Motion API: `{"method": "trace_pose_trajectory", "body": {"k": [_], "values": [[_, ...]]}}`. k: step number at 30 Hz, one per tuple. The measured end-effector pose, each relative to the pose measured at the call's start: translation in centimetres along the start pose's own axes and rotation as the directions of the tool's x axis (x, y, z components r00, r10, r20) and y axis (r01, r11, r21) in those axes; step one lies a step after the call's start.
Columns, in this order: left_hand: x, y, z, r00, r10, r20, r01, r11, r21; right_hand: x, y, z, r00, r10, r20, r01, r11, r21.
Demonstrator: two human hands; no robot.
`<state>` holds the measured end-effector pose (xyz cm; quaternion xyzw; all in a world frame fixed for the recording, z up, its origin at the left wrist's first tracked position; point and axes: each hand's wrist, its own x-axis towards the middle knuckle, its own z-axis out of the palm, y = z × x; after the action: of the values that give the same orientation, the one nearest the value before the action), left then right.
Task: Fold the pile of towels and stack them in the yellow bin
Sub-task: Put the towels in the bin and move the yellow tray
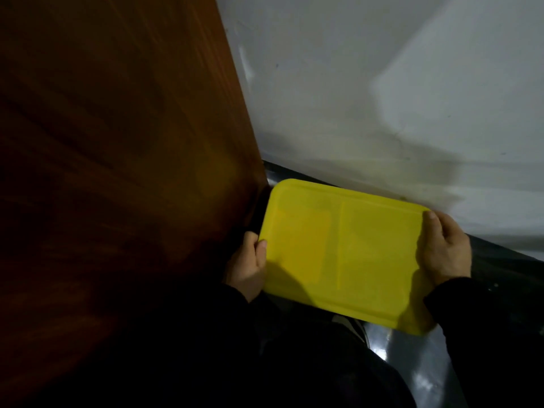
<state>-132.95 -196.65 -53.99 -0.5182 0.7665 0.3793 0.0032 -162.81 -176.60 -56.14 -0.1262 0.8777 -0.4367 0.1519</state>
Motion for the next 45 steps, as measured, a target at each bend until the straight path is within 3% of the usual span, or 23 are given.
{"method": "trace_pose_trajectory", "body": {"k": [4,7,10,16,18,21,23,25,29,31,34,38,40,42,43,45], "values": [[4.1,4.1,-0.2,0.998,0.011,0.061,-0.004,0.993,-0.115,1.3,-0.6,-0.4,0.987,0.104,0.124,-0.113,0.991,0.069],[8.3,7.6,-0.1,1.000,0.022,-0.001,-0.022,0.978,-0.209,1.3,-0.9,-0.2,0.986,0.110,0.124,-0.119,0.991,0.063],[9.8,7.1,-0.3,0.998,0.060,0.014,-0.054,0.968,-0.247,0.7,-0.4,0.3,0.993,0.093,0.075,-0.099,0.991,0.090],[11.3,6.1,-0.2,0.987,0.158,0.036,-0.141,0.944,-0.297,1.8,-0.6,0.4,0.974,0.177,0.144,-0.197,0.970,0.142],[12.2,6.6,-0.2,0.987,0.148,0.063,-0.125,0.953,-0.276,2.2,-1.0,0.5,0.973,0.202,0.113,-0.216,0.968,0.128],[11.5,7.2,0.2,0.993,0.112,0.041,-0.102,0.973,-0.207,0.8,-1.5,-0.1,0.964,0.249,-0.095,-0.260,0.956,-0.138],[10.4,6.5,0.4,0.995,0.103,-0.013,-0.104,0.984,-0.142,-1.4,-1.7,-0.5,0.952,0.261,-0.161,-0.281,0.953,-0.115],[9.1,5.6,0.3,0.993,0.112,-0.031,-0.115,0.985,-0.128,-3.6,-1.1,-1.0,0.967,0.232,-0.109,-0.241,0.967,-0.078],[4.8,3.5,0.7,0.997,-0.075,0.005,0.075,0.987,-0.144,-9.7,2.5,-1.5,0.981,0.196,0.013,-0.195,0.978,-0.070],[2.3,2.6,1.2,0.985,-0.173,0.002,0.170,0.962,-0.212,-12.7,3.2,-1.1,0.970,0.241,-0.016,-0.240,0.970,0.047],[1.7,1.8,1.7,0.975,-0.207,-0.083,0.182,0.954,-0.239,-13.8,3.9,0.0,0.950,0.298,-0.095,-0.272,0.937,0.218],[2.2,1.1,2.4,0.989,-0.108,-0.100,0.101,0.992,-0.069,-13.6,3.4,-0.2,0.943,0.312,-0.116,-0.294,0.945,0.146],[1.5,1.5,2.2,0.984,0.102,-0.146,-0.080,0.985,0.151,-13.6,2.9,-0.7,0.969,0.226,-0.102,-0.228,0.973,-0.016],[0.5,2.4,2.1,0.898,0.437,-0.044,-0.372,0.810,0.454,-13.4,1.8,-0.9,0.993,-0.081,-0.081,0.048,0.936,-0.350],[0.1,2.9,2.5,0.831,0.552,0.069,-0.501,0.688,0.526,-13.5,1.5,-0.7,0.966,-0.257,0.005,0.224,0.835,-0.502],[-1.0,3.3,4.3,0.741,0.635,0.216,-0.626,0.538,0.565,-14.0,1.0,0.1,0.883,-0.424,0.202,0.450,0.641,-0.622]]}}
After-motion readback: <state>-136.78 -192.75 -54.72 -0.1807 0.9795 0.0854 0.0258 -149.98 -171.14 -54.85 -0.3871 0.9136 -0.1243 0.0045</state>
